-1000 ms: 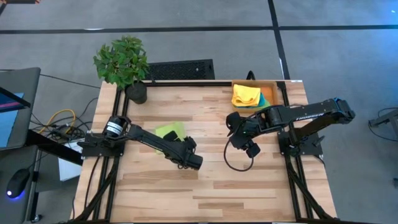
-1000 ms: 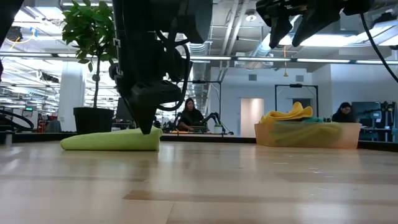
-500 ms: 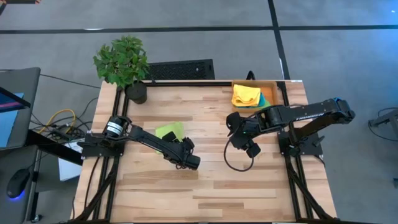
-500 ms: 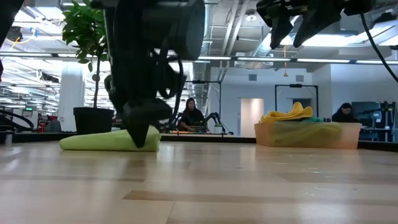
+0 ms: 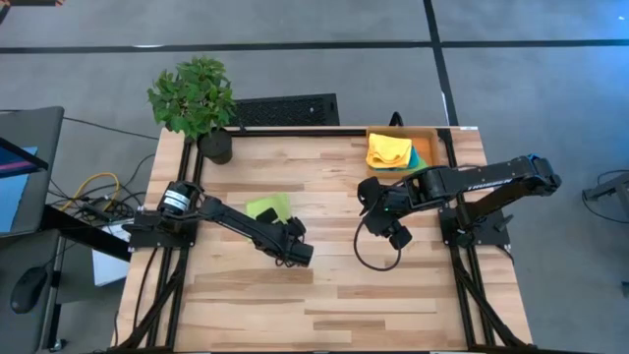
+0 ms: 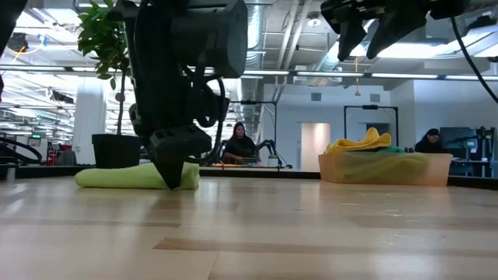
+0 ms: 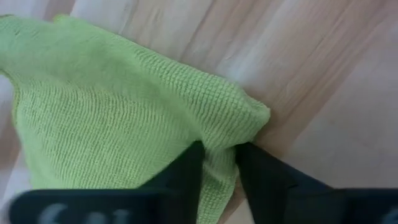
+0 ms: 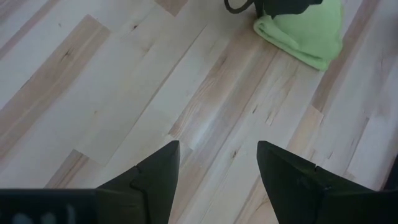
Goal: Fold microfiber towels
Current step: Put the light green microfiber towel into the orange bin
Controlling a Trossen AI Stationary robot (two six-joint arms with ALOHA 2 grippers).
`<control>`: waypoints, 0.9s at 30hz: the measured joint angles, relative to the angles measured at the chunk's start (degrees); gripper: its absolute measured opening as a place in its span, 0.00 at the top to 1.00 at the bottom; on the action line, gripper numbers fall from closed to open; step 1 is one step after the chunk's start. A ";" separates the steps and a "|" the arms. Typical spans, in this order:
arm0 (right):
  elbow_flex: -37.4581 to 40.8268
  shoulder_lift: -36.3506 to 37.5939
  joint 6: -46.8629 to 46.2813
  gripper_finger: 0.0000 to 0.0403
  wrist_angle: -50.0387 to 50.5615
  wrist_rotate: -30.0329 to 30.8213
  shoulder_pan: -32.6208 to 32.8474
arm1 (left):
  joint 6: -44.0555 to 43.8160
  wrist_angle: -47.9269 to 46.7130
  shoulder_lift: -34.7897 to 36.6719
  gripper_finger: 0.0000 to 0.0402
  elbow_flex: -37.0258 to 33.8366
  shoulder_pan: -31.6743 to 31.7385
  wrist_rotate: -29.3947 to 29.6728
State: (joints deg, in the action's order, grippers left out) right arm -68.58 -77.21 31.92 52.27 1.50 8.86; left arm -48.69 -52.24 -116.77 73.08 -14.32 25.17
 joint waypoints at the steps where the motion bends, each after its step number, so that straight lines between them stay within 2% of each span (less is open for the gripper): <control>1: 0.00 0.00 0.00 0.41 0.02 0.00 0.00 | 0.02 0.18 -0.04 0.80 0.00 0.11 -0.28; 3: 0.00 0.00 0.00 0.41 0.00 0.00 0.00 | 0.58 0.24 -0.14 0.92 -0.09 0.64 -0.91; 5: 0.00 0.00 -0.29 0.41 0.00 0.01 0.00 | 1.67 0.44 -0.22 0.97 -0.16 1.09 -0.70; 11: 0.82 0.00 -1.72 0.41 -0.47 0.08 0.27 | 7.60 -0.86 -0.63 0.99 3.42 1.71 -1.44; 16: 4.36 0.00 -2.31 0.41 -2.23 3.25 1.83 | 15.20 -0.21 -0.88 1.00 7.50 2.12 -5.73; 21: 9.48 -0.04 -1.16 0.41 -11.83 8.72 3.25 | 20.58 -0.33 -0.88 1.00 10.23 1.62 -9.40; 27: 14.03 -0.02 3.62 0.41 -25.65 9.12 3.70 | 23.49 -1.84 -0.79 1.00 14.82 -0.10 -12.85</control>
State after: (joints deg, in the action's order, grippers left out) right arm -54.55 -77.23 35.54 26.62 10.62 12.56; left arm -25.20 -54.08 -117.56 87.90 -14.42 12.32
